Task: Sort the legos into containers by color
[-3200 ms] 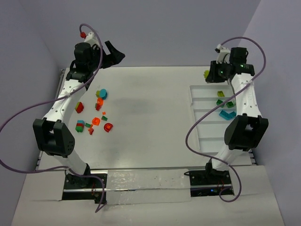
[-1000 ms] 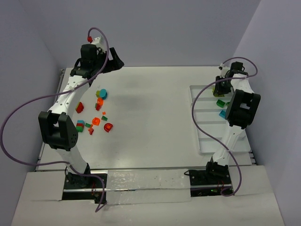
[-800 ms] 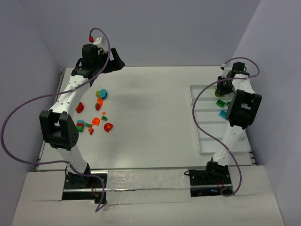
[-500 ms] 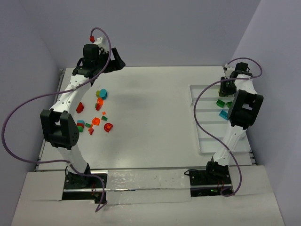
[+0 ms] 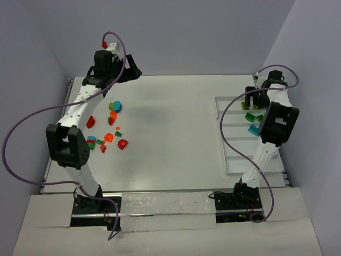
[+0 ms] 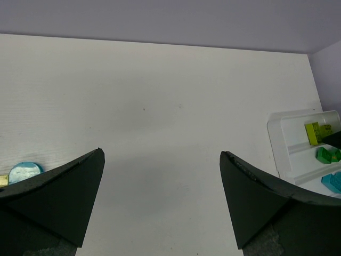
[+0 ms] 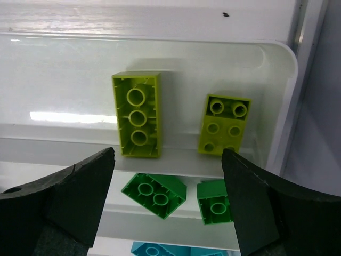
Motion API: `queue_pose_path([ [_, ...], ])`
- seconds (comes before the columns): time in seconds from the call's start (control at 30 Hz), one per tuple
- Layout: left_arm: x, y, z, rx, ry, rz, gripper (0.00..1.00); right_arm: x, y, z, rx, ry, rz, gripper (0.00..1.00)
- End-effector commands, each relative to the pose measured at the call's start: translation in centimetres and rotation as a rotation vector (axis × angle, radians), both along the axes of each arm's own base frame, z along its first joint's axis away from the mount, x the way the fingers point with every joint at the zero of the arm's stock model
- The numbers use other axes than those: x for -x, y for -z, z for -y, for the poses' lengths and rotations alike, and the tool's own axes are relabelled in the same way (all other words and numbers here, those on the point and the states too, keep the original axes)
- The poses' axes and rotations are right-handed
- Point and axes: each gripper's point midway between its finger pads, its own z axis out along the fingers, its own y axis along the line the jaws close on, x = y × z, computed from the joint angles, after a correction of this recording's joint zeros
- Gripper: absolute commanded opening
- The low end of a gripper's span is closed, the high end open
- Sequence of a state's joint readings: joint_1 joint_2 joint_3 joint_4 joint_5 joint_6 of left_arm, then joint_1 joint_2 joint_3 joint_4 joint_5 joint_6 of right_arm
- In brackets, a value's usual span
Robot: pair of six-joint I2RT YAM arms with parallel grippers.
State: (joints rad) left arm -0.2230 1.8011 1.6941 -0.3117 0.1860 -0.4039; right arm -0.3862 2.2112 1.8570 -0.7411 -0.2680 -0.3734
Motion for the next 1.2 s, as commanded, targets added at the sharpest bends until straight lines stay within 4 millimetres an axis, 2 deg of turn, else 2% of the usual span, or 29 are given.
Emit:
queue_pose_path([
  [0.0,0.2,-2.1,-0.7,0.019,-0.012,0.058,0.99,-1.0,-6.9,-1.0,-0.012,-0.02,0.147,0.89],
  [0.03,0.3,-1.8,-1.0,0.015,-0.019,0.05,0.99,-1.0,-8.3,-1.2,-0.008,-0.02,0.176,0.89],
  [0.17,0.2,-1.2,-3.8,0.006,-0.076,0.032,0.99,-1.0,-11.7,-2.2,-0.016,-0.036,0.248,0.89],
  [0.23,0.2,-0.4,-6.6,-0.006,-0.113,0.006,0.99,-1.0,-14.5,-3.3,-0.019,-0.054,0.313,0.9],
  [0.3,0.3,0.7,-8.0,-0.041,-0.104,-0.02,0.99,-0.9,-16.7,-4.2,-0.012,-0.071,0.36,0.91],
  [0.33,0.5,1.0,-8.0,-0.066,-0.083,-0.022,0.99,-0.9,-17.3,-4.9,-0.013,-0.086,0.374,0.92],
  [0.37,0.4,1.7,-8.7,-0.126,-0.07,-0.02,0.96,-0.9,-18.6,-6.4,-0.012,-0.119,0.399,0.99],
  [0.47,0.5,3.9,-9.9,-0.226,-0.066,-0.066,0.9,-0.7,-20.1,-9.3,-0.018,-0.183,0.428,1.0],
  [0.53,0.6,6.0,-11.0,-0.292,-0.063,-0.112,0.84,-0.2,-21.4,-12.4,-0.027,-0.248,0.446,1.0],
  [0.57,0.8,6.7,-11.2,-0.322,-0.045,-0.124,0.84,-0.1,-21.5,-13.3,-0.032,-0.271,0.445,1.0],
  [0.6,1.1,7.8,-11.4,-0.359,0.027,-0.138,0.84,0.2,-21.6,-15.1,-0.043,-0.312,0.442,1.0],
  [0.67,1.7,8.6,-11.2,-0.379,0.166,-0.122,0.79,0.8,-21.6,-17.1,-0.068,-0.364,0.427,1.0],
  [0.7,1.8,8.7,-11.8,-0.389,0.242,-0.089,0.78,1.0,-21.6,-18.2,-0.08,-0.399,0.423,1.0],
  [0.8,2.0,9.6,-13.4,-0.431,0.449,-0.007,0.76,1.8,-20.9,-20.1,-0.101,-0.456,0.376,1.0],
  [0.87,1.4,8.2,-14.4,-0.481,0.55,0.101,0.76,1.9,-20.6,-20.7,-0.102,-0.477,0.364,1.0],
  [0.93,2.1,10.3,-15.4,-0.49,0.71,0.085,0.74,2.0,-20.6,-21.1,-0.101,-0.492,0.348,1.0],
  [0.97,1.3,9.9,-16.0,-0.54,0.763,0.142,0.72,2.0,-20.5,-21.3,-0.098,-0.499,0.345,1.0],
  [1.0,1.2,11.5,-16.4,-0.532,0.798,0.121,0.71,1.9,-20.7,-21.3,-0.095,-0.501,0.345,1.0],
  [1.03,1.9,12.4,-16.9,-0.56,0.874,0.123,0.68,1.9,-20.7,-21.3,-0.09,-0.503,0.34,1.0],
  [1.1,1.9,13.4,-17.5,-0.61,0.989,0.162,0.61,1.8,-20.5,-21.4,-0.082,-0.506,0.323,1.0],
  [1.17,2.1,15.8,-17.9,-0.619,1.056,0.143,0.59,2.0,-20.1,-21.3,-0.075,-0.502,0.299,1.0],
])
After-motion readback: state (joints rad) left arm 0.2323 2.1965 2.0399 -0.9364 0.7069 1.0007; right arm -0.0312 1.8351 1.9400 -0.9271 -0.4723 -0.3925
